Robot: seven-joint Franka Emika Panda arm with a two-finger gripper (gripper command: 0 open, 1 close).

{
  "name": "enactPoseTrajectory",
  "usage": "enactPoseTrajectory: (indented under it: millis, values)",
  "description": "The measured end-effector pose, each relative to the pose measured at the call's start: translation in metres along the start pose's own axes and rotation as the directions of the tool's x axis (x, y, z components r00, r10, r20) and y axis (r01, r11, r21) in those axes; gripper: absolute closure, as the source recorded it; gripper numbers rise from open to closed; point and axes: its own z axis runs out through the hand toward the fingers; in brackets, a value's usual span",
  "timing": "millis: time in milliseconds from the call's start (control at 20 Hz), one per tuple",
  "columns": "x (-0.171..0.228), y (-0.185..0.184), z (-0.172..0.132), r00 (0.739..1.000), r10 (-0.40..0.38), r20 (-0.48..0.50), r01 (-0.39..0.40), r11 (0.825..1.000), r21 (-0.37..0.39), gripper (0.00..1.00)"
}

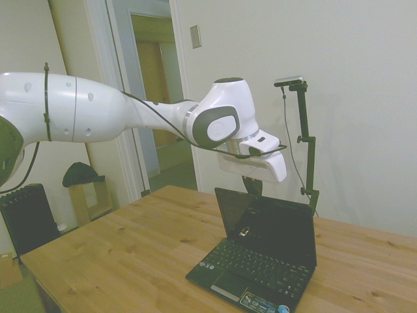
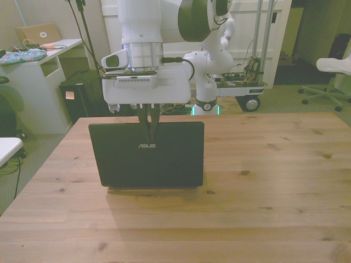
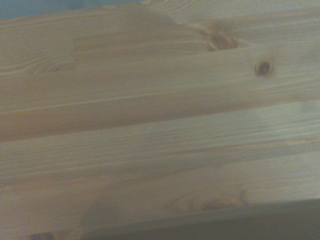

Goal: Close the laptop

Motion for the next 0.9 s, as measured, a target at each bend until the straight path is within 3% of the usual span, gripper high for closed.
enactPoseTrajectory:
  millis: [600,900]
  values:
    - [-0.060,0.028,-0.004,0.999,0.025,0.044,-0.025,1.000,0.006,1.00]
    - [-0.084,0.050,0.008,0.997,0.044,0.069,-0.044,0.999,-0.004,1.00]
